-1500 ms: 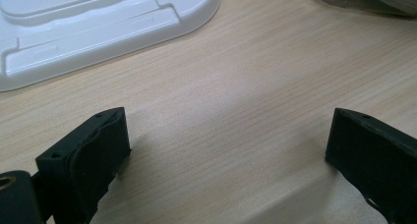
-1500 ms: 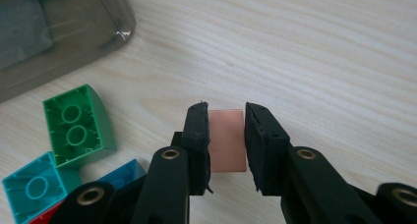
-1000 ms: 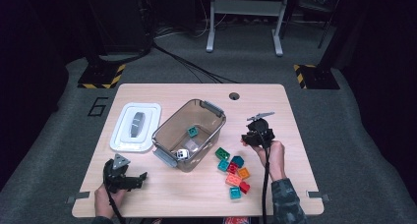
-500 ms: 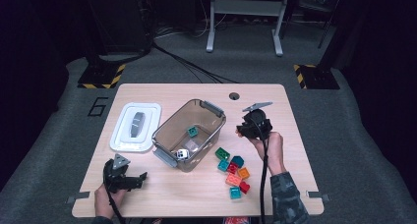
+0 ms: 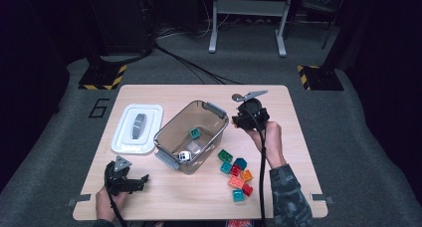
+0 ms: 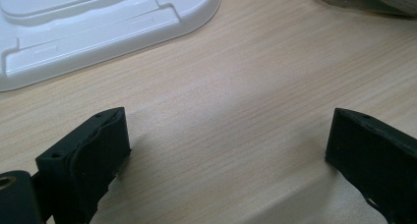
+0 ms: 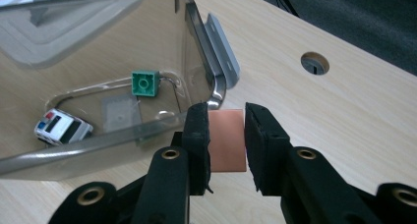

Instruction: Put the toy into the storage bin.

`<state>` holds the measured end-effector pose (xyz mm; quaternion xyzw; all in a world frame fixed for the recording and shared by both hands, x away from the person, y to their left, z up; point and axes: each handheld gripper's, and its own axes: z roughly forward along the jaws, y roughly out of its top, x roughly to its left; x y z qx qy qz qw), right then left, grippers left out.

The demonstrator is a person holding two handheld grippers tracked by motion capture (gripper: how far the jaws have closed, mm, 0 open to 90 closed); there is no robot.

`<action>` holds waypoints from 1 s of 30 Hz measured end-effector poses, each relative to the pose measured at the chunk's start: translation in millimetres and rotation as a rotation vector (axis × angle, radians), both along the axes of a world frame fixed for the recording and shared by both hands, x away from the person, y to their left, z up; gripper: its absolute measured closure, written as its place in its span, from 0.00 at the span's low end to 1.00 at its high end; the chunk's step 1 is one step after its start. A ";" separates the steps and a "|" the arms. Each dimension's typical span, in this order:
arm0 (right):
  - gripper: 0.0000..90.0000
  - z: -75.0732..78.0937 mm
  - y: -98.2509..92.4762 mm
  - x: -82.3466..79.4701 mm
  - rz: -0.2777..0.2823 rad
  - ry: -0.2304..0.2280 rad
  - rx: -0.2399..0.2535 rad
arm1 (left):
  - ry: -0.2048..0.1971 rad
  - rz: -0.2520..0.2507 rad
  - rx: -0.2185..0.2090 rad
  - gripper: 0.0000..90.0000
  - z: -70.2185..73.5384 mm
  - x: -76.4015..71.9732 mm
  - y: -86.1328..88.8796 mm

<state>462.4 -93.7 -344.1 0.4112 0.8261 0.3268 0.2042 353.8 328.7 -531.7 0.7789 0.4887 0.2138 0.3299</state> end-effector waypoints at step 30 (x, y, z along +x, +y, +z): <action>0.80 -21.0 54.6 34.2 0.063 0.061 -0.082 | 0.001 -0.002 -0.001 0.03 0.0 0.1 0.0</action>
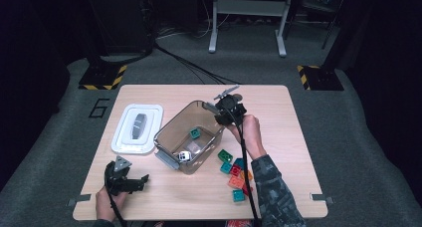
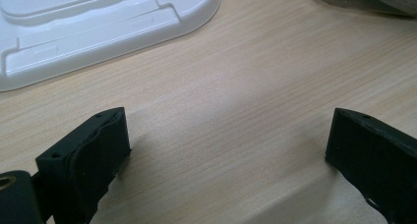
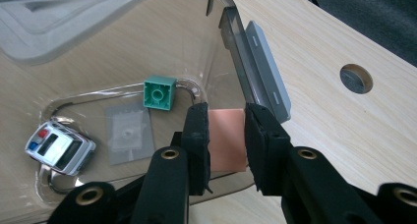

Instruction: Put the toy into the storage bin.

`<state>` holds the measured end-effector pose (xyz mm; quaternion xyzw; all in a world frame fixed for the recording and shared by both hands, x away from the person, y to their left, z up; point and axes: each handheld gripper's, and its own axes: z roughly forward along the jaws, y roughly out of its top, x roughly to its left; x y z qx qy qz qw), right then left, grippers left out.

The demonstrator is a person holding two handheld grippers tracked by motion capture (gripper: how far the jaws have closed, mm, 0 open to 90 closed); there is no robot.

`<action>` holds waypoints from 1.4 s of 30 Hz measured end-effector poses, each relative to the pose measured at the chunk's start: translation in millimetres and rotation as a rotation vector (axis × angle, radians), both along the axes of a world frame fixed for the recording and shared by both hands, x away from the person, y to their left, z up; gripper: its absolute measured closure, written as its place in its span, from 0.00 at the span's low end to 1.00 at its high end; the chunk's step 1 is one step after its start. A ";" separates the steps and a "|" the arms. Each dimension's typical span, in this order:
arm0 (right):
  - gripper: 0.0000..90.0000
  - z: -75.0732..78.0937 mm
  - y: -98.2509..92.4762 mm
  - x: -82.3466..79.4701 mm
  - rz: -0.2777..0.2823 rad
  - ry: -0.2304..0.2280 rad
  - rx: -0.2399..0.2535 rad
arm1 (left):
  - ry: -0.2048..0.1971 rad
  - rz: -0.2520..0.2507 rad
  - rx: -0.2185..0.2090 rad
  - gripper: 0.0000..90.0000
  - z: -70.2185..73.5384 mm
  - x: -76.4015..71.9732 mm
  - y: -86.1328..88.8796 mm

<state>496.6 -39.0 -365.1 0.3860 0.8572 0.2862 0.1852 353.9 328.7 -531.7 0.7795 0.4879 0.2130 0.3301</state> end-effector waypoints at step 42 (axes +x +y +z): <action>0.14 -106.6 -84.4 -63.7 -0.082 0.140 0.117 | -0.001 0.003 -0.002 0.03 0.0 -0.3 -0.3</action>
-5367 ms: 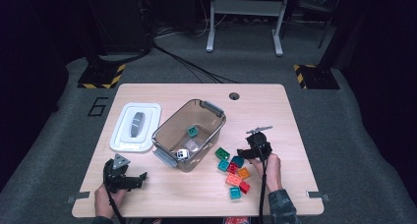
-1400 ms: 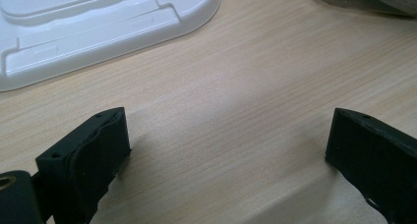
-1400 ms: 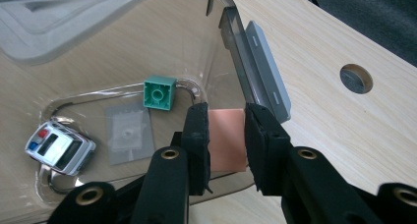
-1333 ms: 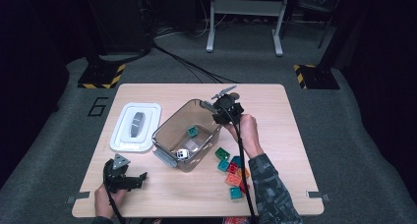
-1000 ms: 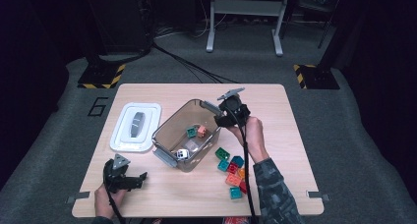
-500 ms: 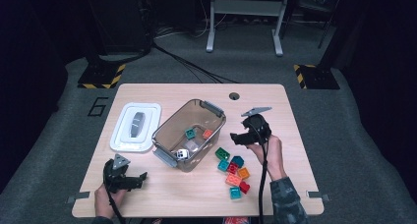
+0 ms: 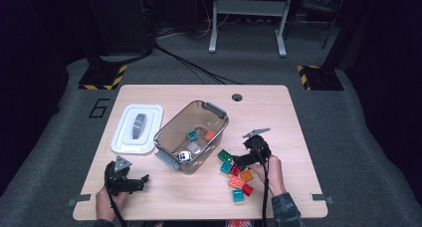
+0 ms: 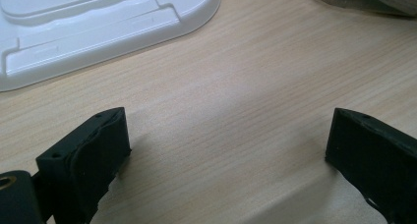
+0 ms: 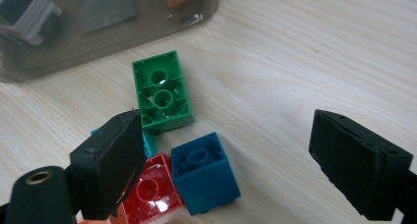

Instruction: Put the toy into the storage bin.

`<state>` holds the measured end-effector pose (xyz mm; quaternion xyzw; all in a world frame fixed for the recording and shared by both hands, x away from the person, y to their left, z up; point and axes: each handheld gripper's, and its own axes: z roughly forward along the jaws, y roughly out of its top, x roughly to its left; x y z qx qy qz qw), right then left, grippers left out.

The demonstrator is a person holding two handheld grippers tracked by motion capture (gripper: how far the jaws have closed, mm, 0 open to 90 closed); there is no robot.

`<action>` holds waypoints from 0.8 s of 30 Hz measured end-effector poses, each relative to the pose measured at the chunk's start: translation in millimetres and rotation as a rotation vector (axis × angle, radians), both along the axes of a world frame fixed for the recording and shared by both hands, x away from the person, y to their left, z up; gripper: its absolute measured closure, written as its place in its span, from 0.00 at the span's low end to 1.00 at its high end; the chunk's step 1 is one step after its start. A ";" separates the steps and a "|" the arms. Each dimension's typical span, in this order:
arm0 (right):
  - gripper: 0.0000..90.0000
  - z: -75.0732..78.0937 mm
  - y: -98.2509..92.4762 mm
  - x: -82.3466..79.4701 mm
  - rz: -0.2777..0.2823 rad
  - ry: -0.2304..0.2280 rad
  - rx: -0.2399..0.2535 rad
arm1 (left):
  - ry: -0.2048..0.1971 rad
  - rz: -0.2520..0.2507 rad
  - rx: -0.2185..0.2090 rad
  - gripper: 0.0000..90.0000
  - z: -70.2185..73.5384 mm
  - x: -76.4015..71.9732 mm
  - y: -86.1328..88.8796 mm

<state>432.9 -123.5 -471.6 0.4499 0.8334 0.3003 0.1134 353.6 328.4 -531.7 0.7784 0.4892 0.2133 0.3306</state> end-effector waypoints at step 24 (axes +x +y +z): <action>0.53 -17.6 -9.9 -6.7 0.030 0.024 -0.003 | 0.000 0.000 0.000 0.03 0.0 0.0 0.0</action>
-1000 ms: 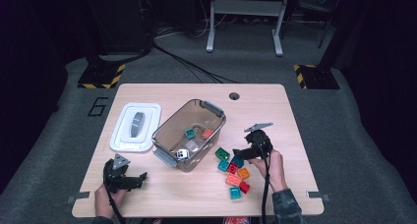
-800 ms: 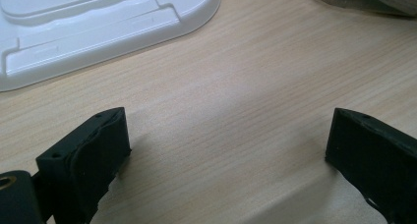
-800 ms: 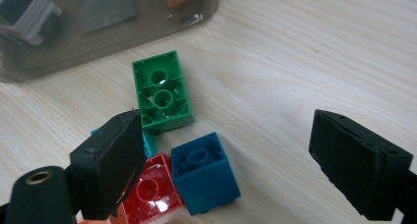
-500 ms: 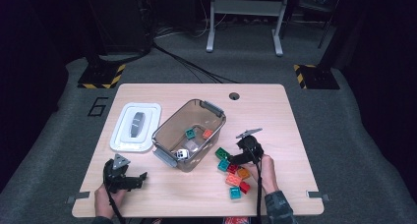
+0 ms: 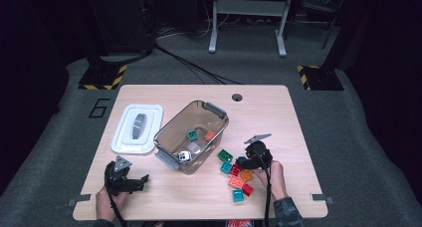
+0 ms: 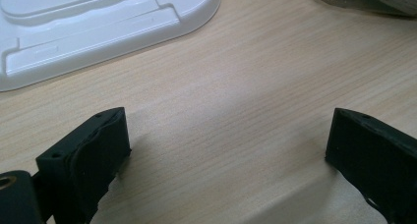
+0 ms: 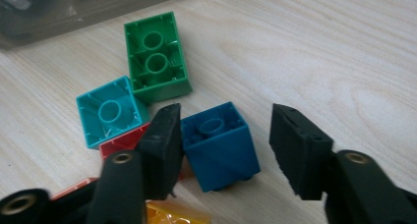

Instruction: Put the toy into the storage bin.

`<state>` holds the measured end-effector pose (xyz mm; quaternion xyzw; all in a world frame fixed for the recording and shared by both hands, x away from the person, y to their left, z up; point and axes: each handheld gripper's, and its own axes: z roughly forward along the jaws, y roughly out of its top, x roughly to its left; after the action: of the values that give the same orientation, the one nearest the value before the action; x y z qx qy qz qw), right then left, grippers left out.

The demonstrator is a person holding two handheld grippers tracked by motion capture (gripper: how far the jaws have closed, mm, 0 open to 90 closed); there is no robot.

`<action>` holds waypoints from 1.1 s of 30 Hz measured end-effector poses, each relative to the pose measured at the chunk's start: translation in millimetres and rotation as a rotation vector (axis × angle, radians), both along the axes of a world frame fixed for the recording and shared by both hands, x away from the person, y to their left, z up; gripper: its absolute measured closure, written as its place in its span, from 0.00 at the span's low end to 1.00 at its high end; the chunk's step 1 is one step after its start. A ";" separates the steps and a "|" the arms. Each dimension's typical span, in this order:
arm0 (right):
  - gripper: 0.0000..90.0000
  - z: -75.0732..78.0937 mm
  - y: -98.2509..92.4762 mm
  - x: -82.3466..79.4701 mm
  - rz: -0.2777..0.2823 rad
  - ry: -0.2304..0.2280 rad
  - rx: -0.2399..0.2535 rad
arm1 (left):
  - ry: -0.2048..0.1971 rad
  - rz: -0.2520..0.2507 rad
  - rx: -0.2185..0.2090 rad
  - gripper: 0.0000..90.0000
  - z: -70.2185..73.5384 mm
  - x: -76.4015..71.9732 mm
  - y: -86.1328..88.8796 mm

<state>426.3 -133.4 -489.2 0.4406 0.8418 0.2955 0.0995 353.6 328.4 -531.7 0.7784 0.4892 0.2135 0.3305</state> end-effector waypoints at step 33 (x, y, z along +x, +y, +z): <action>0.65 4.9 -14.0 2.0 -0.089 -0.038 0.023 | 0.000 0.001 0.001 0.03 0.0 0.0 0.0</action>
<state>428.2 -147.4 -484.3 0.4728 0.8160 0.3088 0.1234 353.6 328.5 -531.7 0.7783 0.4894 0.2141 0.3300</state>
